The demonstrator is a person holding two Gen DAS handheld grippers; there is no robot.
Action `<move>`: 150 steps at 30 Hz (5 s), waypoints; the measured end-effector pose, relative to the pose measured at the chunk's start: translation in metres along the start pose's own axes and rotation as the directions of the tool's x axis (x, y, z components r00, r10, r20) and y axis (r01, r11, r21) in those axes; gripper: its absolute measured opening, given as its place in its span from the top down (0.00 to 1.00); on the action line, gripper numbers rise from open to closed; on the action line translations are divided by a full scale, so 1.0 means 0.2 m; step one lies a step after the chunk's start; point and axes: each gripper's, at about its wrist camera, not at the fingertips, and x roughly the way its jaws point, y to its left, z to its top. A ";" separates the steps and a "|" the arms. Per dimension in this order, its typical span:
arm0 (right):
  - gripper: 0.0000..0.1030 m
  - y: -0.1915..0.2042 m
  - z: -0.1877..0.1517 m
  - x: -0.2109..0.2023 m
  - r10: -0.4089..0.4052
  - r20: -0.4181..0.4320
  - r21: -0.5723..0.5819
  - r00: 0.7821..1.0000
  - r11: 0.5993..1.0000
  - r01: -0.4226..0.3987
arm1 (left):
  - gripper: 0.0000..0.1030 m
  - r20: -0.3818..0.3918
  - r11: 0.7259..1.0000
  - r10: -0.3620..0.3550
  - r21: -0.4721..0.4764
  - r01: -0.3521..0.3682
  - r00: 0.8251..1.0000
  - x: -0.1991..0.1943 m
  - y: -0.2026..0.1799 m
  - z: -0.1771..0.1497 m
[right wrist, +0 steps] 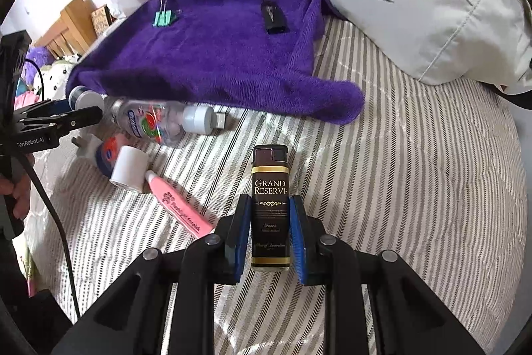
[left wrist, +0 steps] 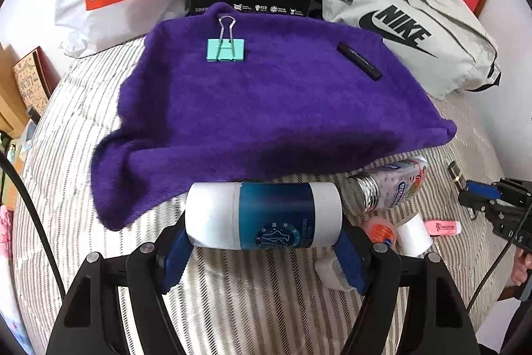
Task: Organize rigid objects
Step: 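Carry the cylinder bottle with the left tool while the right tool carries the box onto the towel, then open the left tool beside the clip while the right tool releases the box near the case, then grasp the pink highlighter with the right tool while the left tool approaches the white charger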
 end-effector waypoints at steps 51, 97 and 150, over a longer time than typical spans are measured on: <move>0.78 0.08 0.65 0.37 -0.003 -0.029 -0.073 1.000 0.997 0.001 | 0.28 0.034 1.000 0.010 -0.011 -0.010 0.999 0.26 0.19 0.58; 0.49 0.06 0.46 -0.02 0.007 0.093 -0.026 0.996 1.000 -0.004 | 0.21 -0.018 0.997 0.072 -0.011 -0.072 0.997 0.05 0.00 0.38; 0.72 0.36 -0.08 0.11 0.044 0.009 -0.341 0.999 0.939 -0.038 | 0.72 -0.117 0.998 0.035 0.054 -0.028 0.993 0.01 -0.22 -0.16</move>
